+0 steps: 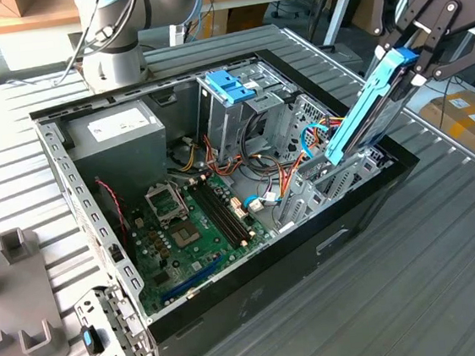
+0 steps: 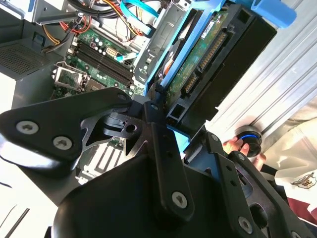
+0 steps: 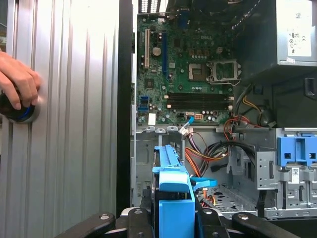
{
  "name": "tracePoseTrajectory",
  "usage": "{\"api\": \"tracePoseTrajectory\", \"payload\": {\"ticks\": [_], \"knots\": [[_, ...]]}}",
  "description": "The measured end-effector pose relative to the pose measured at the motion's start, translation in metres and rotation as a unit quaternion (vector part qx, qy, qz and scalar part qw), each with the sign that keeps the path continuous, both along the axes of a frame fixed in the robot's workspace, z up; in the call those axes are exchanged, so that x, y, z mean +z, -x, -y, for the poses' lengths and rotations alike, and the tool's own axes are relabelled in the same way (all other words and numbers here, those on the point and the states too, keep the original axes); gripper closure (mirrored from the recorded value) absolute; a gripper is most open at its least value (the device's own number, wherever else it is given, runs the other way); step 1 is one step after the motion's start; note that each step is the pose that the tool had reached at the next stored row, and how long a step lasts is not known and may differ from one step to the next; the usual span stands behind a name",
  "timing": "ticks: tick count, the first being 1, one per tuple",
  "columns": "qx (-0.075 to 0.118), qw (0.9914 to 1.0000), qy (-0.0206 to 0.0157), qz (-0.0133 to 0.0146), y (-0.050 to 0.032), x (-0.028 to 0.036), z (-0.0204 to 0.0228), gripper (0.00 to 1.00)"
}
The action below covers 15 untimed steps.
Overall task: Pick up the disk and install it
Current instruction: 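Insert the disk into the insertion slot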
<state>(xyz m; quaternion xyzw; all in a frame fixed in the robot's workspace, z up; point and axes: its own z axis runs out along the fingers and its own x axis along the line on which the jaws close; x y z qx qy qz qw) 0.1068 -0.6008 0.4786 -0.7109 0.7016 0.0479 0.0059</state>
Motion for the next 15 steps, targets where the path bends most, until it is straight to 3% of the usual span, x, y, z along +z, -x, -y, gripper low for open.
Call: {"api": "tracePoseTrajectory", "payload": {"ticks": [15], "knots": [[0.000,1.00000,0.0000,0.0000,0.0083,-0.0058,0.0000,0.63]]}}
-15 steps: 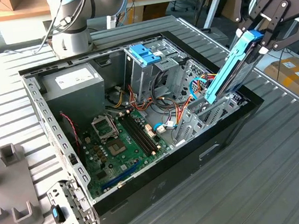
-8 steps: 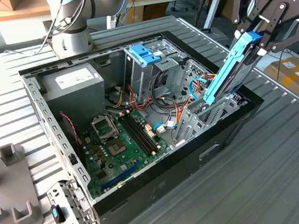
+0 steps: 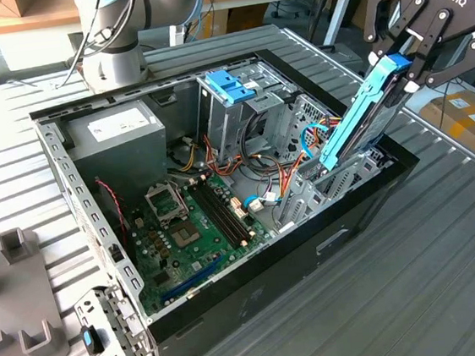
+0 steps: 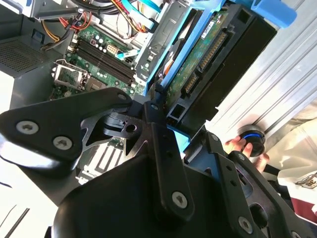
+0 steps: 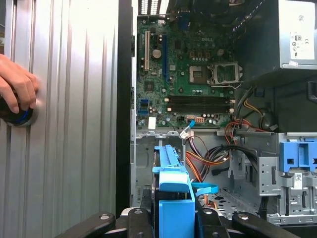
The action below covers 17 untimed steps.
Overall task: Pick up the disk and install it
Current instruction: 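Insert the disk into the insertion slot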
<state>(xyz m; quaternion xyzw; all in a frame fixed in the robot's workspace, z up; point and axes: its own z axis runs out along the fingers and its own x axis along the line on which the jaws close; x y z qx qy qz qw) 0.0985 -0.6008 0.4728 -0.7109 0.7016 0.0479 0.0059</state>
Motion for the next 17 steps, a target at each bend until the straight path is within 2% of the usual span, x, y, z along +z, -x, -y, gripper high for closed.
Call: {"api": "tracePoseTrajectory", "payload": {"ticks": [17], "knots": [[0.000,1.00000,0.0000,0.0000,0.0098,-0.0048,-0.0001,0.63]]}}
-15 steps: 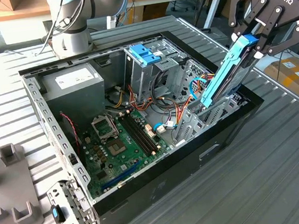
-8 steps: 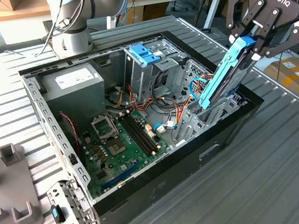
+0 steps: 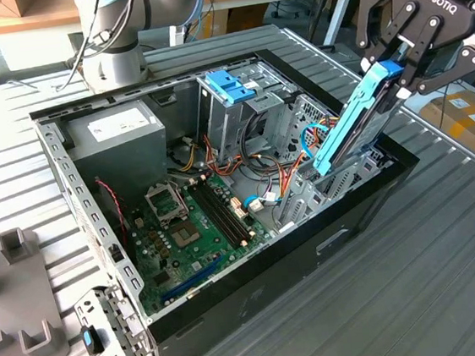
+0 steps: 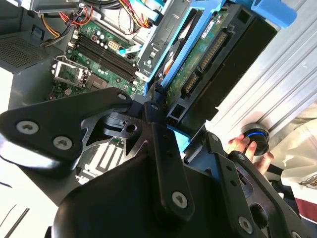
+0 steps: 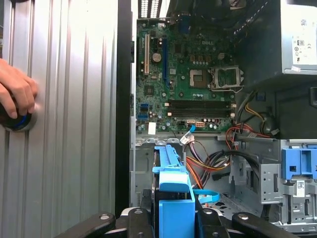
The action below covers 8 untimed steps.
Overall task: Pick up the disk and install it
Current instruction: 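Insert the disk into the insertion slot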
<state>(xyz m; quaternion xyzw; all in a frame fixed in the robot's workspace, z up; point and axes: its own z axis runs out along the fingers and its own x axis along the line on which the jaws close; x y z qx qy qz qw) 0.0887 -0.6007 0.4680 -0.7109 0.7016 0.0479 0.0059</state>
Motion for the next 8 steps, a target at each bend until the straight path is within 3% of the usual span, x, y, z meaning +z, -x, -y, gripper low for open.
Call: {"api": "tracePoseTrajectory", "payload": {"ticks": [8], "knots": [[0.000,1.00000,0.0000,0.0000,0.0021,-0.0021,0.0000,0.63]]}}
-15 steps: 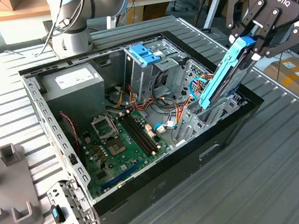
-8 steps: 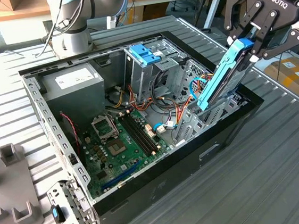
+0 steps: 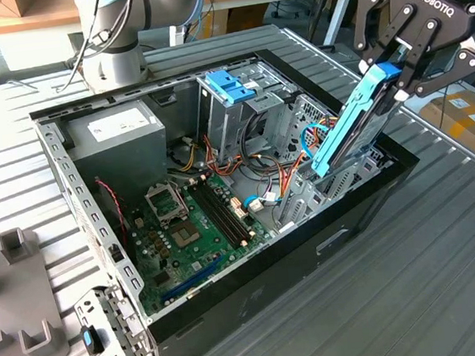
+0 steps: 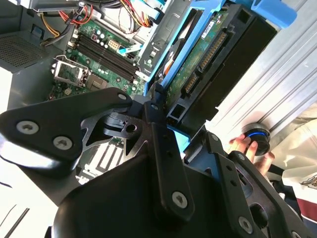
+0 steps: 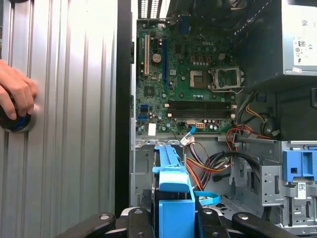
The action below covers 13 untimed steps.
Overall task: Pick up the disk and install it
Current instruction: 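Insert the disk into the insertion slot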
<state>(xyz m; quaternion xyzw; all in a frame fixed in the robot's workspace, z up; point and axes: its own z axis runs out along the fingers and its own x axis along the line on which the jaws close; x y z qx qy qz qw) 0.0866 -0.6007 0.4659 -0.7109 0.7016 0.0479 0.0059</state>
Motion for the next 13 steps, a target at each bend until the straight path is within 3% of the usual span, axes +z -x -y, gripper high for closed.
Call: {"api": "tracePoseTrajectory", "payload": {"ticks": [13], "knots": [[0.000,1.00000,0.0000,0.0000,0.0040,-0.0030,0.0000,0.63]]}}
